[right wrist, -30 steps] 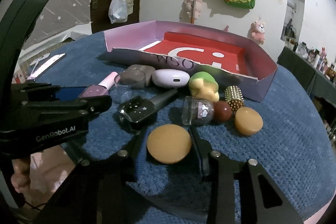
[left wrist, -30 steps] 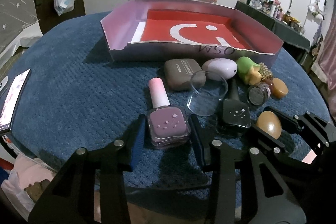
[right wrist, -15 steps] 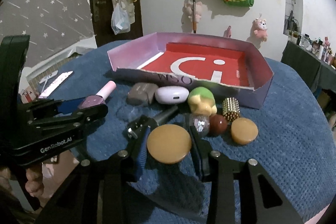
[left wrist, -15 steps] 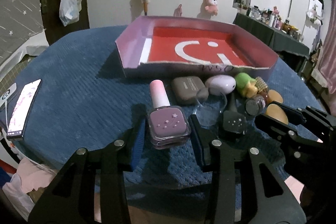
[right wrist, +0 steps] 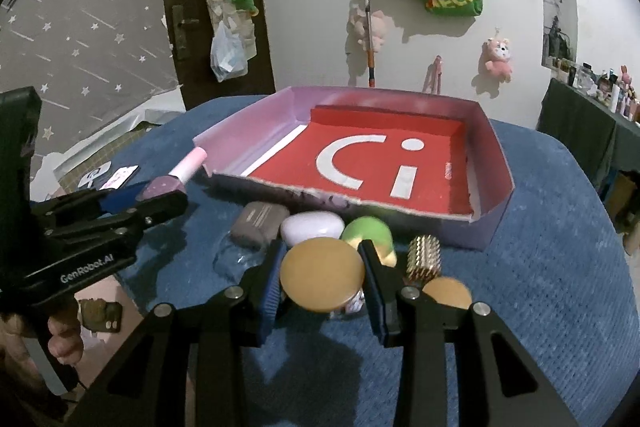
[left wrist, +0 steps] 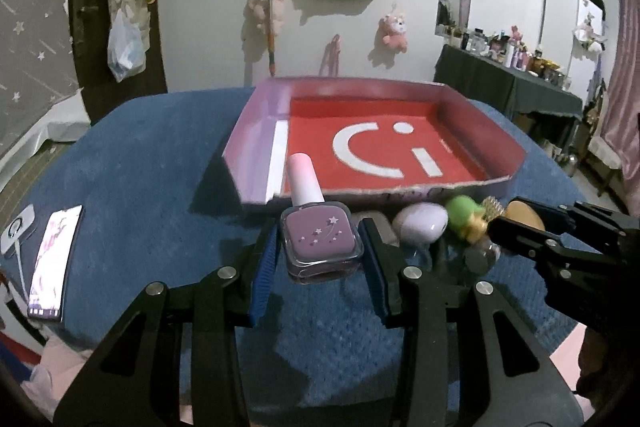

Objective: Organize rigid objects
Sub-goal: 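Carry the nail polish bottle and orange puff with both grippers into the red-lined box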

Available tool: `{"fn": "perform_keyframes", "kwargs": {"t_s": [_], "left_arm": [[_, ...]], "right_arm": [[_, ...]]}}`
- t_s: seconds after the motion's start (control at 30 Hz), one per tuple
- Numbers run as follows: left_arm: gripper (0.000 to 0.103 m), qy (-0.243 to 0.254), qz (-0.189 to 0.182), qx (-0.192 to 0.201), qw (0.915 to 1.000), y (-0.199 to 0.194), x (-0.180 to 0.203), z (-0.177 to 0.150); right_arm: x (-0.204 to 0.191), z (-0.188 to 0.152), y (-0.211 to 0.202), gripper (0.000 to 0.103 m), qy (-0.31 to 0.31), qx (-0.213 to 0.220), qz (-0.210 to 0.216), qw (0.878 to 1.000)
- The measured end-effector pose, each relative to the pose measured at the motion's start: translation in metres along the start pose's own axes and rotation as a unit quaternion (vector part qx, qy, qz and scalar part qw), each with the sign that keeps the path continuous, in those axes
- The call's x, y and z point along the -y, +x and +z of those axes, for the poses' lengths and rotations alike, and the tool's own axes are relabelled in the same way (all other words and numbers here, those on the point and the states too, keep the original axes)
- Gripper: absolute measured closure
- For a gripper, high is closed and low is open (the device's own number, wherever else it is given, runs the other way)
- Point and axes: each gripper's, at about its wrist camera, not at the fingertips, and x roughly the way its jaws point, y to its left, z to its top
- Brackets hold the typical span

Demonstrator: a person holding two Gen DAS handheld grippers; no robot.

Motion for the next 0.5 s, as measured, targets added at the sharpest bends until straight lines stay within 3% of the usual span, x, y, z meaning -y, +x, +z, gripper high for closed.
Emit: {"fn": "perform_keyframes", "kwargs": {"t_s": [0.5], "left_arm": [[0.065, 0.035, -0.027, 0.026, 0.9987, 0.030, 0.010, 0.054]], "right_arm": [[0.024, 0.047, 0.021, 0.063, -0.001, 0.002, -0.016, 1.000]]}}
